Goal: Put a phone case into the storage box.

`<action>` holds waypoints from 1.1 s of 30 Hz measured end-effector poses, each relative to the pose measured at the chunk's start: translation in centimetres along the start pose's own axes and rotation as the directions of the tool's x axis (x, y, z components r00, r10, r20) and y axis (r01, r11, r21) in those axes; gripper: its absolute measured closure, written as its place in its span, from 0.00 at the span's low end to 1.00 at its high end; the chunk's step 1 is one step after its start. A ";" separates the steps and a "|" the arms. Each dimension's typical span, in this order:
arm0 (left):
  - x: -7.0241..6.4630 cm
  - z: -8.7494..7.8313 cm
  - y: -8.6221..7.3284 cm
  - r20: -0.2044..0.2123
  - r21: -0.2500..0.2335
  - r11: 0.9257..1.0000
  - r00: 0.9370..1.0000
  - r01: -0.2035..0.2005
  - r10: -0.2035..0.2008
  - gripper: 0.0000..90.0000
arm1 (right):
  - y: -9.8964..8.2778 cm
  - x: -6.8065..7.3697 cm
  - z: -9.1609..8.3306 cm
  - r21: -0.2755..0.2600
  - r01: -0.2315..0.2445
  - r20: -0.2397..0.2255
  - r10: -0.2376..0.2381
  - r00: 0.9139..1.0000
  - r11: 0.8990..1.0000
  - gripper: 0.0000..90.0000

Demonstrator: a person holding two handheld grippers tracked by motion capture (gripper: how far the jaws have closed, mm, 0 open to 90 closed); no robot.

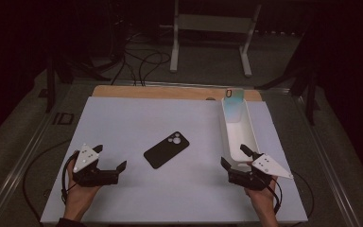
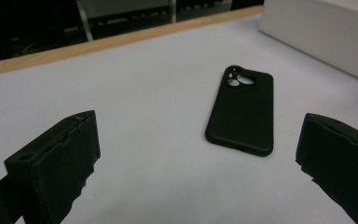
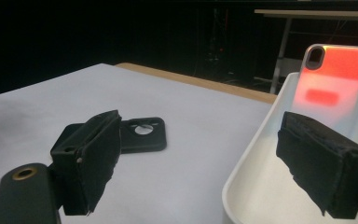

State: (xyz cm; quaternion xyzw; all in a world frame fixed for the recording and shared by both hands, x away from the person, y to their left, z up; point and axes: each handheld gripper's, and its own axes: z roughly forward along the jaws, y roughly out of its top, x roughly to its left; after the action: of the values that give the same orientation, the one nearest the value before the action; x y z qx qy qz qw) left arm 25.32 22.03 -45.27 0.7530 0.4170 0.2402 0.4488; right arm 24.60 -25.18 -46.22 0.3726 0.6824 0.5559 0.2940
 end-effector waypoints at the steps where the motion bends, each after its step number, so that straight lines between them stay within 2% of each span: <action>1: -0.1 0.3 0.3 0.005 0.015 1.000 1.000 -0.007 0.007 0.00 | 0.0 0.0 0.0 -0.001 -0.001 0.000 0.001 1.000 1.000 0.15; 8: -1.2 2.9 2.3 0.021 0.104 0.991 0.997 -0.082 0.080 0.00 | -0.1 -0.1 0.0 0.003 -0.005 0.001 0.005 1.000 1.000 0.15; 12: -1.7 4.8 3.2 0.048 0.161 0.982 0.994 -0.102 0.096 0.00 | -0.1 -0.1 0.0 0.002 -0.007 -0.001 0.007 1.000 1.000 0.15; 15: -1.9 6.3 3.6 0.086 0.204 0.974 0.993 -0.097 0.081 0.00 | -0.2 -0.2 0.0 0.004 -0.008 0.001 0.008 1.000 1.000 0.16; 22: -2.3 9.5 3.7 0.120 0.292 0.947 0.988 -0.132 0.100 0.00 | -0.3 -0.3 0.0 0.011 -0.011 0.000 0.011 1.000 1.000 0.16; 26: -2.5 11.0 3.5 0.137 0.337 0.929 0.984 -0.153 0.112 0.00 | -0.4 -0.3 0.0 0.012 -0.012 -0.003 0.012 1.000 1.000 0.16; 28: -2.5 11.5 3.5 0.143 0.348 0.925 0.984 -0.154 0.110 0.00 | -0.4 -0.3 0.1 0.011 -0.017 -0.004 0.017 1.000 1.000 0.16; 32: -2.8 12.7 3.3 0.154 0.385 0.908 0.981 -0.166 0.114 0.00 | -0.5 -0.3 0.1 0.014 -0.016 -0.004 0.016 1.000 1.000 0.16; 33: -2.9 12.9 3.3 0.153 0.389 0.906 0.981 -0.168 0.116 0.00 | -0.5 -0.3 0.1 0.014 -0.016 -0.004 0.016 1.000 1.000 0.16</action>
State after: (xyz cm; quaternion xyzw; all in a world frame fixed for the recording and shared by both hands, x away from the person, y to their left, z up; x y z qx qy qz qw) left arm 34.63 12.67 -48.59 0.8708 0.3722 0.1340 0.2918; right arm 24.76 -25.37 -46.72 0.3790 0.6840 0.5542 0.2852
